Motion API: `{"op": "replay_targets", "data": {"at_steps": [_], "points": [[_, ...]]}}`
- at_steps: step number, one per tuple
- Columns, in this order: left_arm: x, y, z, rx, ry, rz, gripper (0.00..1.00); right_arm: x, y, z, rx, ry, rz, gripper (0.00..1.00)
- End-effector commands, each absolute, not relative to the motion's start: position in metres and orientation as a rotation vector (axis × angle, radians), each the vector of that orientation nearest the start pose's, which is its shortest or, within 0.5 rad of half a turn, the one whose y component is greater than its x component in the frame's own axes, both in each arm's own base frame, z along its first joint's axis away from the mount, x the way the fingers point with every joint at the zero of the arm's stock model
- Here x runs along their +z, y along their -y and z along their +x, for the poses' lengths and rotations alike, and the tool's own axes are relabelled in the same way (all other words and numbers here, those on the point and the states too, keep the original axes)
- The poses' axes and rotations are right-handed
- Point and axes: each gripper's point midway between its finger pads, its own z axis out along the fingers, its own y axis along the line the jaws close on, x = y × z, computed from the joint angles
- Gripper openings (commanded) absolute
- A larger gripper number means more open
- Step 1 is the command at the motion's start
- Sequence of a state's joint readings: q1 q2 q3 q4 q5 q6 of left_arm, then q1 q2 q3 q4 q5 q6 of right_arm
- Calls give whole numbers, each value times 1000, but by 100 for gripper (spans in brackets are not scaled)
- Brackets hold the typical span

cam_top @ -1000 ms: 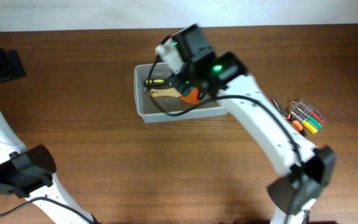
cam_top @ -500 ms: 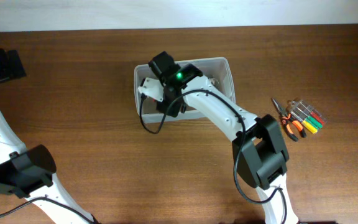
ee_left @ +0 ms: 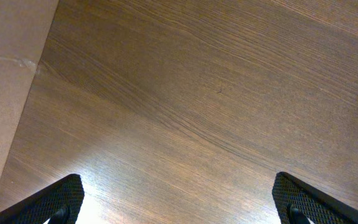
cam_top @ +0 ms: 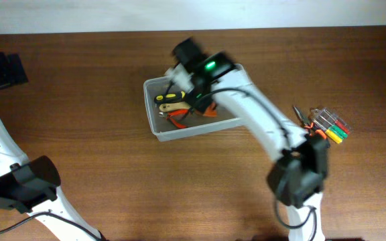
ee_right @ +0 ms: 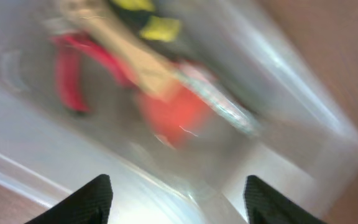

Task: Pack container
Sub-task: 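Carry red pliers with right gripper and drop them in the container, then move right gripper down onto the orange-black pliers and grasp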

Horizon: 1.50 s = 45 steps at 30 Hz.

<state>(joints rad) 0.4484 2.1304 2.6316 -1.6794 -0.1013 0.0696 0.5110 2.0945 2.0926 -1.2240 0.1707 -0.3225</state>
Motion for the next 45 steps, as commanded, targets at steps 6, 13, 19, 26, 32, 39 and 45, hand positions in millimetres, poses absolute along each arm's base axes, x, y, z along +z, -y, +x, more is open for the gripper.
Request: {"op": "replay_targets", "data": {"at_steps": [6, 13, 19, 26, 32, 39, 45], "points": [[278, -208, 391, 264, -2721, -567, 99, 251, 14, 444, -228, -2697, -39, 78], [278, -208, 391, 264, -2721, -567, 99, 168, 71, 408, 73, -2969, 174, 77], [278, -208, 391, 264, -2721, -567, 99, 96, 74, 371, 111, -3143, 77, 77], [278, -208, 391, 263, -2720, -568, 99, 51, 77, 349, 101, -3205, -22, 67], [278, -208, 391, 264, -2721, -567, 99, 29, 82, 331, 34, -3258, -26, 66], [278, -208, 391, 264, -2721, -567, 99, 14, 81, 323, 32, -3269, -26, 65], [278, -208, 391, 264, -2721, -567, 99, 5, 82, 329, 17, -3231, -26, 62]]}}
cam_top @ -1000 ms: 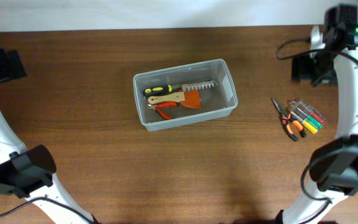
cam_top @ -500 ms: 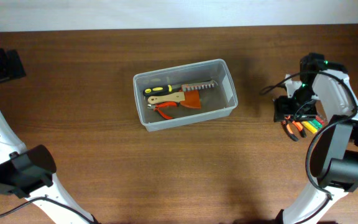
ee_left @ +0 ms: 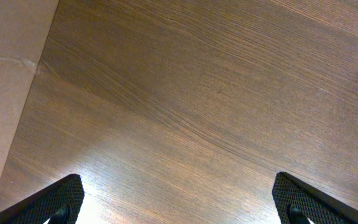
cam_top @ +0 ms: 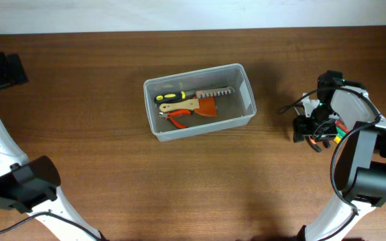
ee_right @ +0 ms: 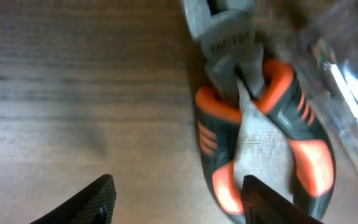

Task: Pack container
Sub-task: 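Move right gripper down onto the orange-black pliers and grasp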

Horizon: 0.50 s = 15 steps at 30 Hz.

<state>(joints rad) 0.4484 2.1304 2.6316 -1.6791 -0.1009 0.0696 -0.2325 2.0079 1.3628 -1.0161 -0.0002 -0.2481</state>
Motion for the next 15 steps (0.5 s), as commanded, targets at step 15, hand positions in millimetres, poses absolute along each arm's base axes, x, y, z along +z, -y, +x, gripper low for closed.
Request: {"op": "replay_targets", "data": {"at_steps": [15], "points": [[278, -208, 391, 264, -2721, -567, 99, -16, 80, 318, 14, -3232, 61, 34]]}}
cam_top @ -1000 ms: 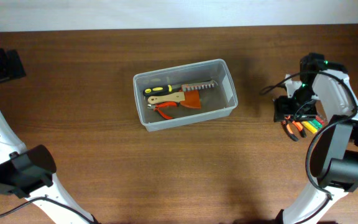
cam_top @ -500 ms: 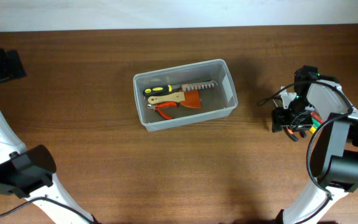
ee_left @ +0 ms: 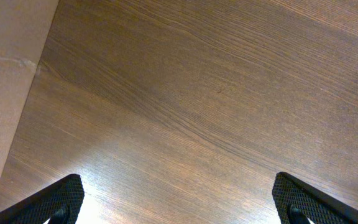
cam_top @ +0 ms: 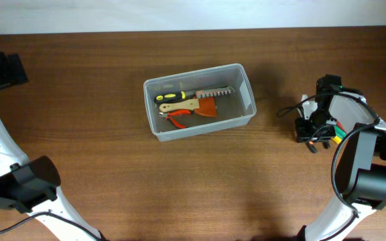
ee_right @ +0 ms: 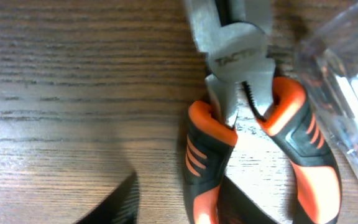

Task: Pack container
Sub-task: 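Move right gripper down onto the orange-black pliers and grasp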

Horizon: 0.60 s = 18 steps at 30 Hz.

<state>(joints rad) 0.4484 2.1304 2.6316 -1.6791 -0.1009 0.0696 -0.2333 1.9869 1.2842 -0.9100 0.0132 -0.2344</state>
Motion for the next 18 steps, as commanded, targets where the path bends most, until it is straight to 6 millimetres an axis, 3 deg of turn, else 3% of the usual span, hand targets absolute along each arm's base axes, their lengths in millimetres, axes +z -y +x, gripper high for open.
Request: {"op": "replay_targets", "data": {"at_steps": [1, 7, 11, 12, 15, 18], "points": [[278, -208, 391, 264, -2721, -567, 99, -16, 80, 319, 13, -3231, 64, 33], [278, -208, 391, 264, -2721, -567, 99, -16, 80, 319, 9, -3228, 138, 23], [278, -208, 391, 264, -2721, -567, 99, -14, 80, 320, 4, -3219, 253, 4], [278, -208, 391, 264, -2721, -567, 99, -11, 80, 321, 3, -3218, 288, 4], [278, -208, 391, 264, -2721, -567, 99, 5, 81, 329, -1, -3204, 371, 4], [278, -208, 391, 264, -2721, -567, 99, 36, 77, 344, 17, -3170, 374, 4]]}}
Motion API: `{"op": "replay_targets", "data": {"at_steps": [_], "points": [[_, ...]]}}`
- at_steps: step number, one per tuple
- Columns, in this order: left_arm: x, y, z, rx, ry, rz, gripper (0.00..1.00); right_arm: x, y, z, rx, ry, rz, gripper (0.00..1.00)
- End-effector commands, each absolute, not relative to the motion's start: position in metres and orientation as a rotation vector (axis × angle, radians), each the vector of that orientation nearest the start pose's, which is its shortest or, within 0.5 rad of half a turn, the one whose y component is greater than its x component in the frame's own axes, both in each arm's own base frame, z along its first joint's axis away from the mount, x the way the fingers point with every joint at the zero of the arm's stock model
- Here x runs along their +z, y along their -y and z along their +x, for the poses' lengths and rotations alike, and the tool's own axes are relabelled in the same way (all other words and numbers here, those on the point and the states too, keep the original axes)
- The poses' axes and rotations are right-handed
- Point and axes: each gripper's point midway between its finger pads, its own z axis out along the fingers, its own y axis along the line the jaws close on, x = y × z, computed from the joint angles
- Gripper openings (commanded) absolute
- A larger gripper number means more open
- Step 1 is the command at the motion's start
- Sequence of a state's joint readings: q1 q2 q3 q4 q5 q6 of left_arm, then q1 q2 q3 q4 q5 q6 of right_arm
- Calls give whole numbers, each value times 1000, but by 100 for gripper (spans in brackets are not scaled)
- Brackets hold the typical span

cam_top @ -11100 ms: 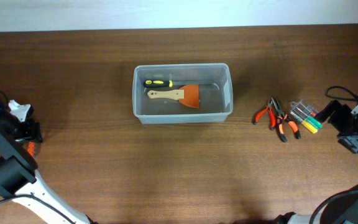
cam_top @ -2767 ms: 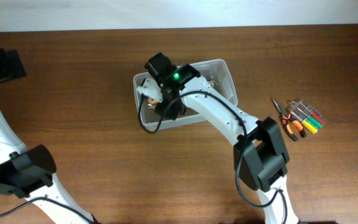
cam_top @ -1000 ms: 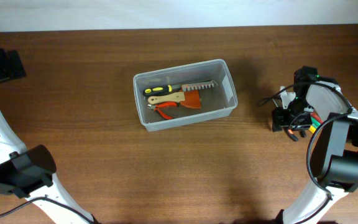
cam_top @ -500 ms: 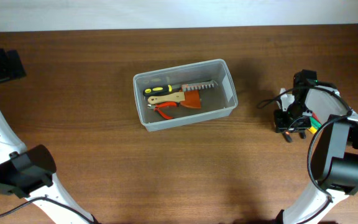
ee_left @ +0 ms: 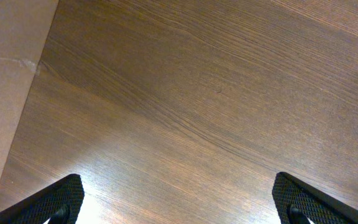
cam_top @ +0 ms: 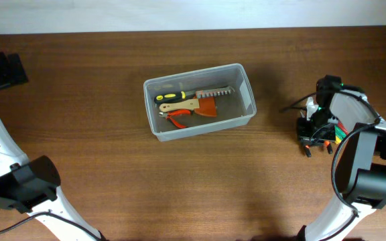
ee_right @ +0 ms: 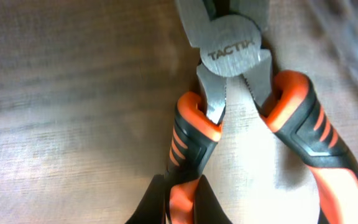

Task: Pack container
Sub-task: 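Move right gripper down onto the orange-black pliers and grasp, then carry orange-black pliers with right gripper into the container and release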

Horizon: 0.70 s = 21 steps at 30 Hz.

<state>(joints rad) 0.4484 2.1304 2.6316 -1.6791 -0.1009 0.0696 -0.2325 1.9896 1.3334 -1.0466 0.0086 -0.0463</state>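
Observation:
The clear plastic container (cam_top: 200, 100) stands mid-table and holds a small saw (cam_top: 200, 95), a yellow-handled tool and red pliers. At the right edge lie orange-and-black pliers (ee_right: 232, 46), steel head away from the camera. My right gripper (ee_right: 179, 200) is down on them, its fingers shut on the left handle (ee_right: 188, 143); in the overhead view the right gripper (cam_top: 311, 131) covers most of the pliers. My left gripper (ee_left: 179, 208) hangs open over bare wood at the far left, nothing between its fingers.
A clear pack of coloured-handled tools (cam_top: 338, 133) lies right beside the pliers, at the table's right edge. A pale strip (ee_left: 5, 93) borders the wood on the left in the left wrist view. The left arm's base (cam_top: 25, 184) stands at the front left.
My right gripper's fingers, which stood apart around the pliers' left handle, are now shut on that handle. The pliers still lie on the wood. The left arm has not moved.
My right gripper was open over the container with the tools in it. Then it was at the right edge, open above the orange-and-black pliers. Then it was lower, fingers astride the left handle, and now it is shut on it. The left gripper stayed open throughout.

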Motion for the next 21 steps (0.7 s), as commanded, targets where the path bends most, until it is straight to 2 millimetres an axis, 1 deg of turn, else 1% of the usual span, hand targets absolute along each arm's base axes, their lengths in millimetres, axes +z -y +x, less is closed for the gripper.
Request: {"op": "replay_targets", "data": {"at_steps": [1, 2, 3, 4, 6, 8, 10, 11, 12, 13, 15, 17, 19, 21], "points": [[278, -208, 391, 264, -2721, -567, 99, 50, 72, 352, 42, -3151, 357, 4], [278, -208, 391, 264, -2721, -567, 99, 63, 67, 358, 60, -3133, 339, 4], [278, -208, 391, 264, -2721, -567, 99, 83, 60, 367, 76, -3104, 306, 4], [278, -208, 391, 264, -2721, -567, 99, 98, 53, 374, 87, -3079, 278, 4], [278, -208, 391, 264, -2721, -567, 99, 137, 32, 390, 120, -3011, 190, 4], [278, -208, 391, 264, -2721, -567, 99, 176, 3, 402, 142, -2939, 47, 4], [278, -208, 391, 263, -2721, -567, 99, 209, -30, 410, 144, -2864, -120, 4], [278, -208, 391, 264, -2721, -567, 99, 223, -50, 412, 147, -2822, -221, 4], [278, -208, 391, 264, -2721, -567, 99, 232, -66, 414, 150, -2787, -306, 4], [278, -208, 391, 264, -2721, -567, 99, 241, -88, 414, 153, -2740, -426, 4], [278, -208, 391, 264, -2721, -567, 99, 248, -130, 411, 151, -2643, -691, 4], [278, -208, 391, 264, -2721, -567, 99, 246, -166, 403, 135, -2540, -972, 4], [278, -208, 391, 264, -2721, -567, 99, 237, -196, 394, 103, -2423, -1252, 4], [278, -208, 391, 264, -2721, -567, 99, 221, -218, 385, 78, -2303, -1515, 4]]}}
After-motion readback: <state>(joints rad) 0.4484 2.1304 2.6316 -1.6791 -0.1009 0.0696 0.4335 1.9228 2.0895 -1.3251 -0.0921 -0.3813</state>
